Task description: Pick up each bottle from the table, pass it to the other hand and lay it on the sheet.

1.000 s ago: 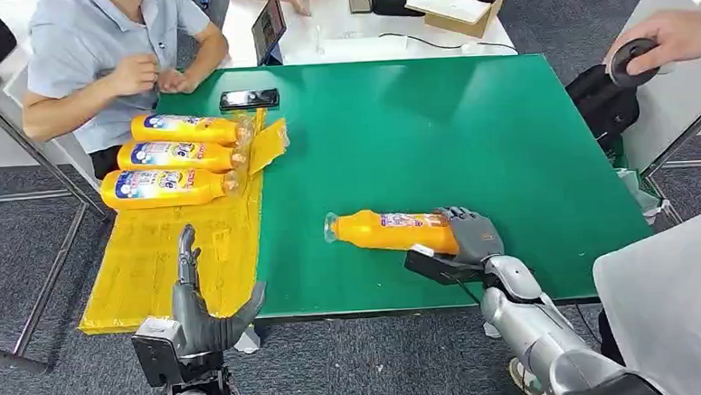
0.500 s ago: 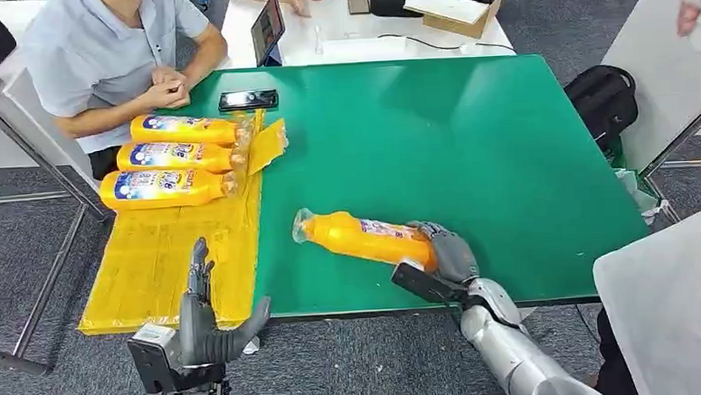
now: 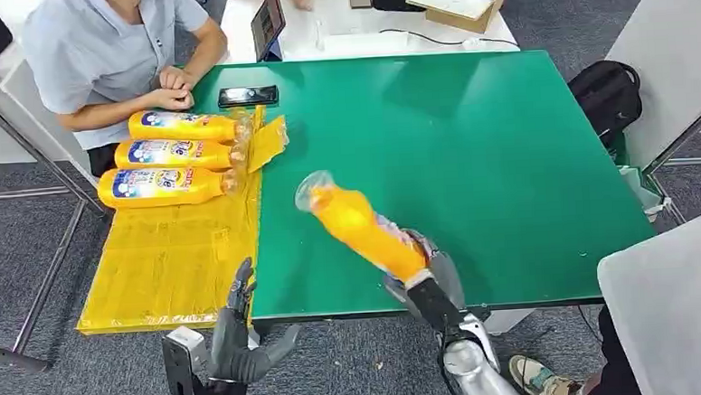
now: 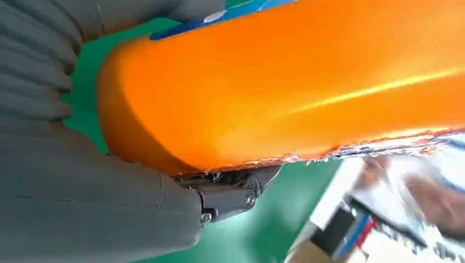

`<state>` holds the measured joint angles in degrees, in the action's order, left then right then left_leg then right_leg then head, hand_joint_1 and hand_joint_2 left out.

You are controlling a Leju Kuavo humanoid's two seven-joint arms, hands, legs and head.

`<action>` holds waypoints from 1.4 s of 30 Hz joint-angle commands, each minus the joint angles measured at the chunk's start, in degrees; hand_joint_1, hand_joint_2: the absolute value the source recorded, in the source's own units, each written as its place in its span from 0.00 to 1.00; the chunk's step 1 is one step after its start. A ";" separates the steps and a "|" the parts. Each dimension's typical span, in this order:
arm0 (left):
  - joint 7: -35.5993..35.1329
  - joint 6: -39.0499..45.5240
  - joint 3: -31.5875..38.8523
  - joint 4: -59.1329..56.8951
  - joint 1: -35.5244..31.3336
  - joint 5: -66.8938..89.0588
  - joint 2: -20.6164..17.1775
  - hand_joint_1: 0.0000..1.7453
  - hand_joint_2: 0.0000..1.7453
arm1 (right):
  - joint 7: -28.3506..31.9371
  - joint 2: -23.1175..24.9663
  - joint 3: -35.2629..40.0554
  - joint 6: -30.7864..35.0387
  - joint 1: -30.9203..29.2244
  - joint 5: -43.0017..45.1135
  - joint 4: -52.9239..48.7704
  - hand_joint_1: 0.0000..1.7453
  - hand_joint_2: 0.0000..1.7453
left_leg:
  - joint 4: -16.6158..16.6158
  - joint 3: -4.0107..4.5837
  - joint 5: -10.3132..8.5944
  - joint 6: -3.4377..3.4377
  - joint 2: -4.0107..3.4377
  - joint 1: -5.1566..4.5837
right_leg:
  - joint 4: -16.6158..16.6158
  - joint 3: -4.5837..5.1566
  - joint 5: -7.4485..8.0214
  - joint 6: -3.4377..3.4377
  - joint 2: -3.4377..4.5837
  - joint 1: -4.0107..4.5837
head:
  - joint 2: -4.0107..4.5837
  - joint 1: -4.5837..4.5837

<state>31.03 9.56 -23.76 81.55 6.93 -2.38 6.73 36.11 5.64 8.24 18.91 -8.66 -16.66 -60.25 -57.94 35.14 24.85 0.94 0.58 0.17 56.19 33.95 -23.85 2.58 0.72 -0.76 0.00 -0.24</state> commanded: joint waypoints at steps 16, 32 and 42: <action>2.59 -6.11 -7.41 6.01 -2.04 -8.28 -2.89 0.00 1.00 | 3.89 3.69 16.99 1.86 2.85 -1.13 2.37 1.00 1.00 | 0.05 -0.08 0.05 -0.05 -0.05 0.04 | -0.08 -0.08 -0.05 -0.07 -0.02 0.04 | 0.00 0.02; 2.37 -10.66 -8.71 4.98 -4.04 -12.77 -2.29 0.00 1.00 | 3.89 3.18 18.04 0.91 1.51 -0.51 7.30 1.00 1.00 | 0.08 -0.17 0.05 -0.05 -0.02 0.00 | -0.10 -0.17 -0.08 -0.07 -0.06 0.01 | 0.00 0.02; -4.68 -10.10 -9.65 -4.72 -7.15 -13.08 -1.26 0.00 1.00 | 3.89 2.71 23.02 6.23 0.54 -2.63 6.40 1.00 1.00 | 0.09 -0.10 0.01 -0.03 -0.01 -0.03 | -0.10 -0.10 -0.05 -0.04 -0.05 -0.03 | 0.00 0.02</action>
<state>28.61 0.07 -31.19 86.36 3.45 -14.78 5.81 40.02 9.60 25.79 22.64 -5.25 -18.44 -57.03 -57.94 35.22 24.86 0.94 0.58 0.15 56.17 34.02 -23.89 2.60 0.72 -0.79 0.00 -0.22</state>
